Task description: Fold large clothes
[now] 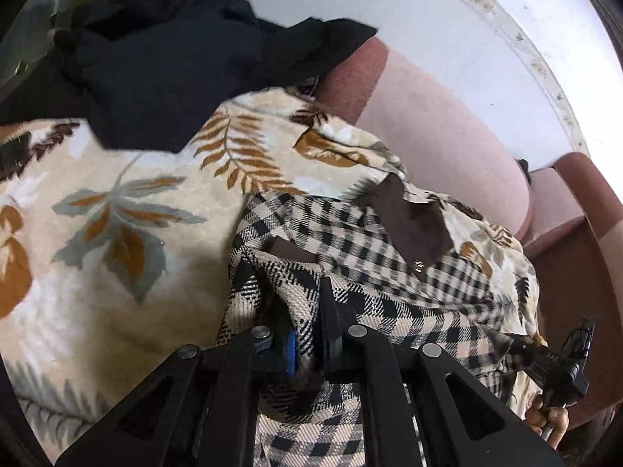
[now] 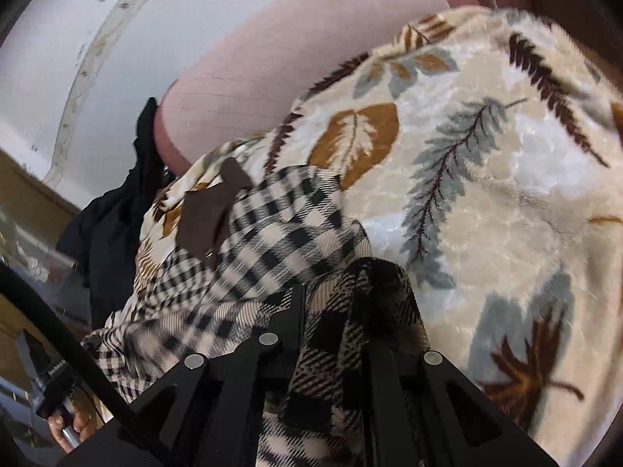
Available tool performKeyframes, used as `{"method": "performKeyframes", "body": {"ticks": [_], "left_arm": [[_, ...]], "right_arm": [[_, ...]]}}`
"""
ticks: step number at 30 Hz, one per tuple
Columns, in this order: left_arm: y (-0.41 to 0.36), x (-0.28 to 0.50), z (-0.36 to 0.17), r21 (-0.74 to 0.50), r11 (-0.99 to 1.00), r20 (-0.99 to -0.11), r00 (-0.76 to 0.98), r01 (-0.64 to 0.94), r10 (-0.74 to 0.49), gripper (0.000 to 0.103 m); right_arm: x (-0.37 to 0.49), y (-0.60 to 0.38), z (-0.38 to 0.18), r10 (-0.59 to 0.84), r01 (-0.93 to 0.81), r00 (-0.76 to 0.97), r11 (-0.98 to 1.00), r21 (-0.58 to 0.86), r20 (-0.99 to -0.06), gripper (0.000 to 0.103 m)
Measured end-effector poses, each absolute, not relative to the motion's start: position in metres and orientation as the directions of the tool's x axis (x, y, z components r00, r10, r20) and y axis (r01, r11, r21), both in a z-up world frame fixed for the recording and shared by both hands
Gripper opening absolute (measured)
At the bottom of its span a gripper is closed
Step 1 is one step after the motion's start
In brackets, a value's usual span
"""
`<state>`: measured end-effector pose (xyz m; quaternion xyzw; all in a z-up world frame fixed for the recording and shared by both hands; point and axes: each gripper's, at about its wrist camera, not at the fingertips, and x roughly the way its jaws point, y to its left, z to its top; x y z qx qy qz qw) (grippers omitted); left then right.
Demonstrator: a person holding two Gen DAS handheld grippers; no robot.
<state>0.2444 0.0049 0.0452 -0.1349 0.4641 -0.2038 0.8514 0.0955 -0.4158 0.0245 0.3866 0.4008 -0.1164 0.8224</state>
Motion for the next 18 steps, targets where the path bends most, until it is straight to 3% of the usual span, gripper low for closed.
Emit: {"method": "performKeyframes", "body": {"ticks": [6, 8, 9, 10, 14, 18], "left_arm": [[0.016, 0.272, 0.032, -0.547, 0.818, -0.685, 0.467, 0.177, -0.559, 0.011], [0.022, 0.275, 0.035, -0.582, 0.796, -0.655, 0.484, 0.166, -0.580, 0.028], [0.030, 0.274, 0.040, -0.586, 0.797, -0.632, 0.532, 0.147, -0.563, 0.052], [0.036, 0.273, 0.045, -0.590, 0.796, -0.611, 0.571, 0.134, -0.548, 0.067], [0.061, 0.275, 0.053, -0.649, 0.758, -0.569, 0.619, 0.066, -0.541, 0.069], [0.061, 0.272, 0.057, -0.600, 0.799, -0.599, 0.631, 0.054, -0.492, 0.069]], "right_arm": [[0.116, -0.443, 0.004, 0.196, 0.473, 0.719, 0.565, 0.676, -0.667, 0.018], [0.120, -0.449, 0.001, 0.205, 0.454, 0.754, 0.524, 0.721, -0.624, 0.036], [0.120, -0.450, 0.001, 0.187, 0.453, 0.766, 0.521, 0.723, -0.615, 0.042], [0.119, -0.450, 0.002, 0.169, 0.455, 0.774, 0.523, 0.721, -0.611, 0.051], [0.115, -0.458, 0.003, 0.138, 0.462, 0.794, 0.495, 0.736, -0.592, 0.056], [0.103, -0.458, 0.022, 0.067, 0.466, 0.815, 0.513, 0.721, -0.575, 0.056]]}}
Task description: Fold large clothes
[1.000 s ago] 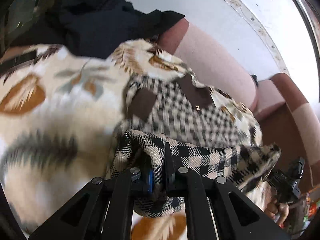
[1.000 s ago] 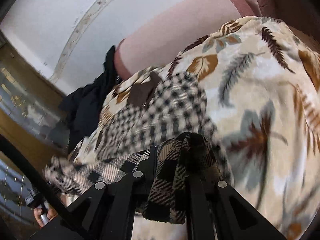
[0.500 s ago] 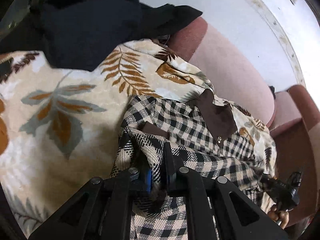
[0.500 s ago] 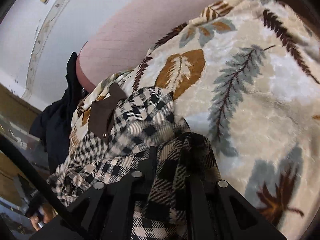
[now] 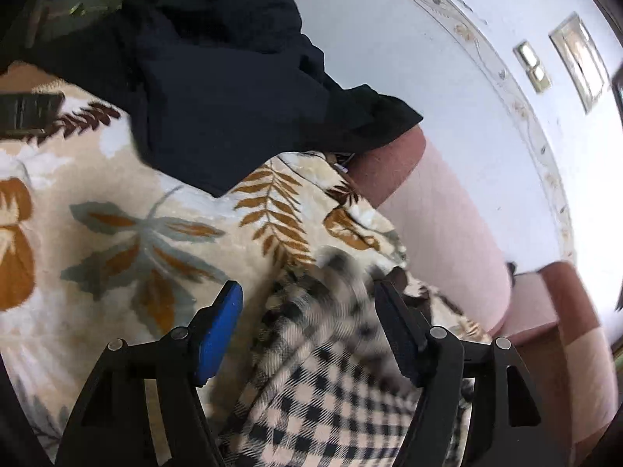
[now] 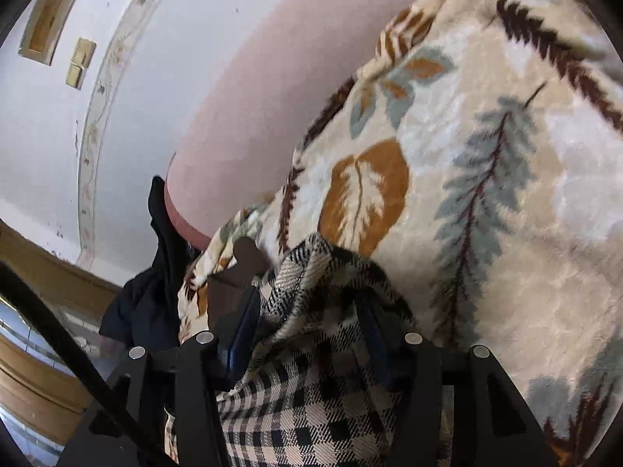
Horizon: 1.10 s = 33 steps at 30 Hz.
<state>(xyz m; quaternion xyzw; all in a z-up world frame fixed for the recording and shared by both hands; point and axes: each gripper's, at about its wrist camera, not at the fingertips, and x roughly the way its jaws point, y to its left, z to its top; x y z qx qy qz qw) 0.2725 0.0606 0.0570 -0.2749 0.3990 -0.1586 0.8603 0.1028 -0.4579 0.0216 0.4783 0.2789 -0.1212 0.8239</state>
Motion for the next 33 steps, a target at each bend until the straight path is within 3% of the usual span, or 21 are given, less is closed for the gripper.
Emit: {"method": "performKeyframes", "body": {"ticks": [7, 9, 11, 14, 17, 21, 24, 29, 33], "left_arm": [[0.019, 0.252, 0.058, -0.428, 0.886, -0.670, 0.596, 0.176, -0.442, 0.069], [0.002, 0.247, 0.049, -0.359, 0.910, -0.710, 0.571, 0.209, -0.411, 0.069], [-0.011, 0.244, 0.039, -0.291, 0.926, -0.754, 0.538, 0.241, -0.377, 0.069], [-0.025, 0.243, 0.024, -0.201, 0.940, -0.803, 0.504, 0.274, -0.319, 0.069], [-0.031, 0.245, 0.012, -0.121, 0.948, -0.832, 0.491, 0.294, -0.258, 0.069], [-0.016, 0.250, 0.011, -0.125, 0.957, -0.837, 0.490, 0.262, -0.243, 0.069], [0.004, 0.252, 0.017, -0.081, 0.978, -0.832, 0.527, 0.192, -0.173, 0.069], [0.044, 0.241, 0.023, -0.209, 0.957, -0.820, 0.497, 0.200, -0.283, 0.069], [0.055, 0.214, 0.020, -0.218, 0.930, -0.811, 0.474, 0.297, -0.342, 0.069]], "right_arm": [[0.098, -0.417, 0.080, -0.096, 0.443, 0.829, 0.713, 0.544, -0.550, 0.062], [0.117, -0.395, 0.074, -0.035, 0.405, 0.791, 0.778, 0.480, -0.611, 0.061], [0.131, -0.381, 0.062, 0.015, 0.376, 0.757, 0.807, 0.455, -0.653, 0.046], [0.153, -0.359, 0.030, 0.085, 0.356, 0.661, 0.839, 0.411, -0.745, 0.046], [0.158, -0.355, 0.008, 0.019, 0.404, 0.576, 0.863, 0.305, -0.817, 0.045], [0.152, -0.364, 0.011, -0.100, 0.473, 0.550, 0.855, 0.211, -0.829, 0.045], [0.143, -0.372, 0.018, -0.158, 0.514, 0.540, 0.840, 0.176, -0.827, 0.050], [0.124, -0.372, 0.034, -0.131, 0.493, 0.564, 0.845, 0.205, -0.816, 0.051], [0.100, -0.353, 0.044, -0.125, 0.427, 0.560, 0.891, 0.156, -0.819, 0.052]]}}
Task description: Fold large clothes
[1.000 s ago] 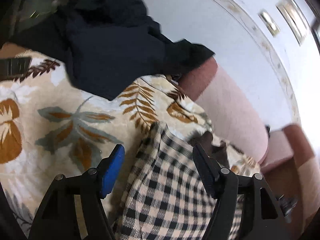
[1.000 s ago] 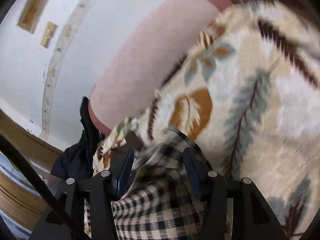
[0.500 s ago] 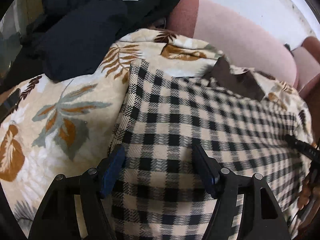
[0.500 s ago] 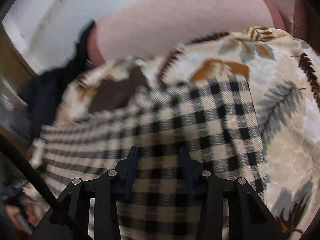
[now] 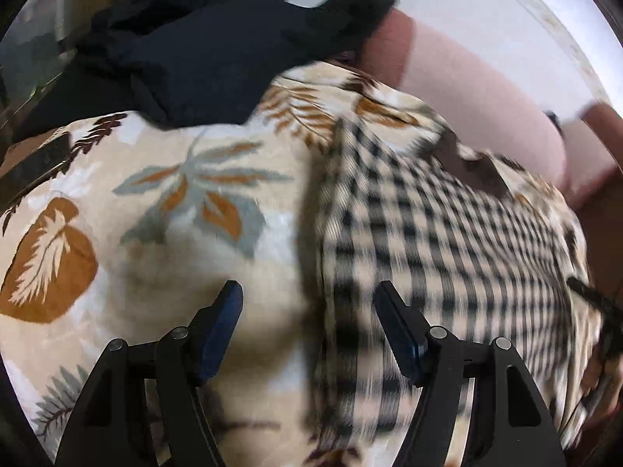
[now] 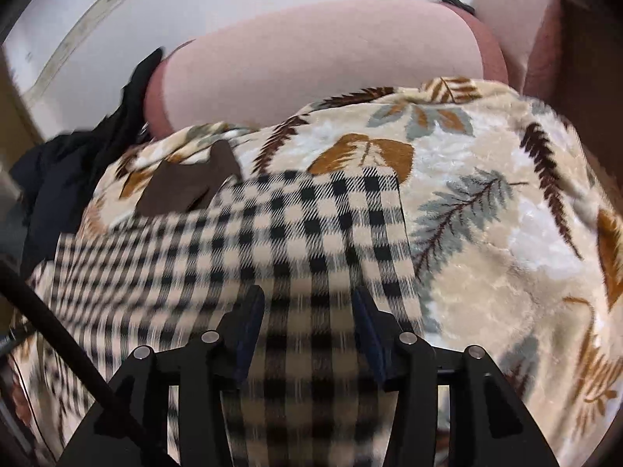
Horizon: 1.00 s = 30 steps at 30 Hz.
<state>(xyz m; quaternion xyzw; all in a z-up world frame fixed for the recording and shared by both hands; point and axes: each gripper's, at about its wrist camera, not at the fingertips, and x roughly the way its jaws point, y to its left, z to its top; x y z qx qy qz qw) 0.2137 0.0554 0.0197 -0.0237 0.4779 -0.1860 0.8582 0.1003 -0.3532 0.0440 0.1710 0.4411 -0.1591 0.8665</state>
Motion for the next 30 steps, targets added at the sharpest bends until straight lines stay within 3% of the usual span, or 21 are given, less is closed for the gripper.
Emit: {"method": "performKeyframes", "body": {"ticks": [6, 8, 10, 12, 18, 19, 20, 26, 30], "left_arm": [[0.047, 0.178, -0.001, -0.220, 0.869, -0.845, 0.357, 0.444, -0.397, 0.069], [0.037, 0.173, -0.012, -0.162, 0.871, -0.871, 0.347, 0.465, -0.347, 0.066], [0.028, 0.171, -0.016, -0.090, 0.868, -0.887, 0.358, 0.488, -0.293, 0.031], [0.024, 0.168, -0.009, -0.093, 0.859, -0.888, 0.347, 0.503, -0.300, 0.012], [0.020, 0.167, -0.002, -0.040, 0.870, -0.890, 0.378, 0.491, -0.254, 0.012], [0.018, 0.165, -0.004, -0.018, 0.867, -0.892, 0.384, 0.497, -0.238, 0.012], [0.016, 0.164, -0.004, 0.004, 0.863, -0.892, 0.392, 0.506, -0.226, 0.012], [0.023, 0.170, 0.002, 0.010, 0.873, -0.890, 0.402, 0.488, -0.215, 0.016], [0.035, 0.175, 0.008, 0.002, 0.894, -0.882, 0.421, 0.448, -0.209, 0.033]], "right_arm": [[0.052, -0.356, 0.041, -0.127, 0.451, 0.517, 0.881, 0.143, -0.846, 0.054], [0.030, -0.369, 0.040, -0.146, 0.502, 0.510, 0.851, 0.155, -0.848, 0.058], [0.012, -0.381, 0.037, -0.145, 0.550, 0.504, 0.814, 0.186, -0.852, 0.059], [-0.004, -0.390, 0.029, -0.129, 0.586, 0.493, 0.780, 0.219, -0.860, 0.059], [0.001, -0.375, 0.000, -0.015, 0.499, 0.461, 0.832, 0.245, -0.888, 0.057], [0.003, -0.372, -0.003, 0.020, 0.475, 0.457, 0.840, 0.263, -0.889, 0.032], [0.004, -0.371, -0.003, 0.028, 0.462, 0.451, 0.847, 0.261, -0.892, 0.015], [-0.006, -0.393, 0.009, -0.274, 0.587, 0.312, 0.809, -0.042, -0.910, 0.012], [-0.018, -0.414, 0.010, -0.207, 0.665, 0.353, 0.741, 0.090, -0.912, 0.012]]}}
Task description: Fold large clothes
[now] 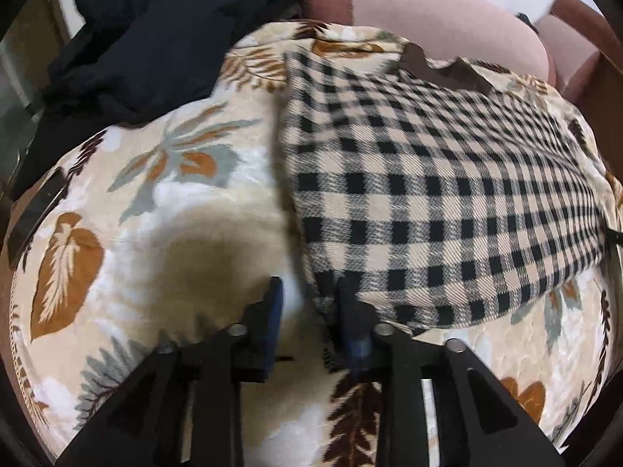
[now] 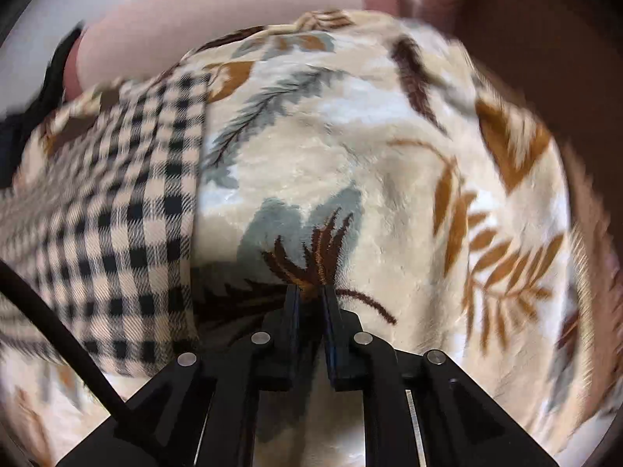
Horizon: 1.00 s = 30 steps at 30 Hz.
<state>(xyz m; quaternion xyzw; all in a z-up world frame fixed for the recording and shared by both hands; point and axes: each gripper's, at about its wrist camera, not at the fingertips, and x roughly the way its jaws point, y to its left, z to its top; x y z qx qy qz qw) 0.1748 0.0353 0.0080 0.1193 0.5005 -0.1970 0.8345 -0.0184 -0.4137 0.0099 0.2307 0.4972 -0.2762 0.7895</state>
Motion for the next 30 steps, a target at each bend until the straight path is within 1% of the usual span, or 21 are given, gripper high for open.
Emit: {"method": "performKeyframes", "body": {"ticks": [1, 3, 5, 6, 7, 9, 11, 12, 14, 15, 16, 17, 18, 21, 24, 30], "left_arm": [[0.039, 0.176, 0.010, -0.008, 0.904, -0.880, 0.426, 0.428, -0.209, 0.034], [0.042, 0.177, 0.013, -0.017, 0.915, -0.879, 0.431, 0.404, -0.207, 0.036], [0.043, 0.177, 0.015, -0.007, 0.924, -0.875, 0.444, 0.383, -0.191, 0.038], [0.043, 0.176, 0.017, 0.004, 0.929, -0.872, 0.455, 0.369, -0.177, 0.041], [0.044, 0.176, 0.019, 0.019, 0.936, -0.869, 0.469, 0.352, -0.159, 0.042], [0.046, 0.174, 0.023, 0.032, 0.947, -0.860, 0.492, 0.320, -0.137, 0.043], [0.051, 0.171, 0.030, 0.100, 0.963, -0.837, 0.545, 0.250, -0.055, 0.043], [0.053, 0.169, 0.033, 0.109, 0.967, -0.827, 0.560, 0.230, -0.040, 0.043], [0.056, 0.160, 0.043, 0.065, 0.972, -0.817, 0.571, 0.227, -0.079, 0.043], [0.056, 0.155, 0.046, 0.049, 0.973, -0.811, 0.578, 0.227, -0.094, 0.045], [0.055, 0.149, 0.050, 0.038, 0.974, -0.803, 0.587, 0.225, -0.104, 0.052], [0.054, 0.142, 0.052, 0.031, 0.974, -0.795, 0.596, 0.223, -0.111, 0.056], [0.050, 0.135, 0.053, 0.023, 0.975, -0.787, 0.605, 0.223, -0.120, 0.059], [0.033, 0.119, 0.046, 0.009, 0.965, -0.793, 0.589, 0.261, -0.152, 0.060], [0.010, 0.110, 0.029, 0.021, 0.951, -0.823, 0.546, 0.307, -0.158, 0.060], [-0.021, 0.097, 0.011, 0.060, 0.928, -0.840, 0.521, 0.367, -0.151, 0.060]], "right_arm": [[-0.019, -0.413, 0.013, -0.204, 0.666, 0.362, 0.739, 0.100, -0.910, 0.013], [-0.012, -0.402, 0.024, -0.233, 0.649, 0.398, 0.755, 0.093, -0.887, 0.022], [-0.004, -0.384, 0.041, -0.264, 0.617, 0.456, 0.782, 0.087, -0.850, 0.037], [0.002, -0.375, 0.049, -0.274, 0.602, 0.478, 0.794, 0.084, -0.834, 0.039], [0.008, -0.366, 0.053, -0.280, 0.588, 0.496, 0.805, 0.081, -0.822, 0.039], [0.014, -0.346, 0.060, -0.276, 0.555, 0.528, 0.828, 0.080, -0.803, 0.039], [0.023, -0.325, 0.061, -0.252, 0.505, 0.544, 0.860, 0.072, -0.801, 0.039], [0.028, -0.315, 0.060, -0.240, 0.484, 0.545, 0.873, 0.068, -0.804, 0.039], [0.035, -0.298, 0.055, -0.213, 0.448, 0.542, 0.892, 0.064, -0.813, 0.039], [0.036, -0.292, 0.052, -0.202, 0.434, 0.539, 0.898, 0.064, -0.818, 0.039], [0.039, -0.285, 0.048, -0.189, 0.419, 0.533, 0.906, 0.064, -0.825, 0.041], [0.039, -0.280, 0.044, -0.182, 0.411, 0.528, 0.910, 0.062, -0.830, 0.044], [0.042, -0.273, 0.038, -0.173, 0.401, 0.516, 0.914, 0.059, -0.839, 0.045], [0.046, -0.264, 0.022, -0.147, 0.393, 0.483, 0.917, 0.064, -0.863, 0.045], [0.048, -0.260, 0.001, -0.097, 0.389, 0.421, 0.917, 0.083, -0.902, 0.045], [0.033, -0.249, -0.001, -0.088, 0.365, 0.408, 0.928, 0.074, -0.909, 0.050]]}}
